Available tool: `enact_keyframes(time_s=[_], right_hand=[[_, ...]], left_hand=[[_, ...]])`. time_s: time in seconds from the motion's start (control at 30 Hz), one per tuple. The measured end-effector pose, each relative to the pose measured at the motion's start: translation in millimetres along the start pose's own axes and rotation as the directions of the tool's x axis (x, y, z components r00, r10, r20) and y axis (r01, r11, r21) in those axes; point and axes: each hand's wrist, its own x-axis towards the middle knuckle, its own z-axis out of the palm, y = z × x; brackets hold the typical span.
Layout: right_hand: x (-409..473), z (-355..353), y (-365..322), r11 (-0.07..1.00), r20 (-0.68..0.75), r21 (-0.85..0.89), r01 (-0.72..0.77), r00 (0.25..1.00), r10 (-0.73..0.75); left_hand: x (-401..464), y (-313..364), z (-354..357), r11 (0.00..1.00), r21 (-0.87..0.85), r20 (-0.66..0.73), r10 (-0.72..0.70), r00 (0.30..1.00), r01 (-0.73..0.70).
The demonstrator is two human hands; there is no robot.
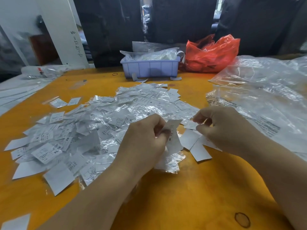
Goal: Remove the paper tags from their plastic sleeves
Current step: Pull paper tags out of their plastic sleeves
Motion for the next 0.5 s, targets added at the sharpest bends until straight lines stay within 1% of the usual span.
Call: enact_keyframes(time_s=[0.17,0.27,0.33,0.37,0.43,0.5], right_hand=[[-1,-14,-5,0.995,-0.035,-0.099,0.019,0.999,-0.023],[0,-30,-3,0.986,-0.179,-0.166,-0.008,0.984,-0.022],[0,-37,1,0.972,-0.229,-0.218,-0.089,0.973,0.038],[1,-39,3,0.96,-0.214,-0.238,-0.146,0.972,0.095],[-1,-37,2,0.946,-0.13,-0.221,-0.238,0.968,0.213],[-4,-29,-4,0.956,-0.02,-0.182,-0.23,0.973,0.23]], left_hand=[[1,4,4,0.998,0.032,-0.004,0.05,0.999,-0.049],[0,6,7,0.996,0.022,-0.003,0.082,0.997,-0.082],[-3,8,10,0.995,0.012,-0.002,0.097,0.995,-0.097],[-4,9,11,0.995,0.012,0.003,0.096,0.995,-0.096],[-6,10,13,0.996,0.017,0.025,0.091,0.996,-0.092],[-7,12,14,0.995,0.02,0.046,0.092,0.995,-0.093]])
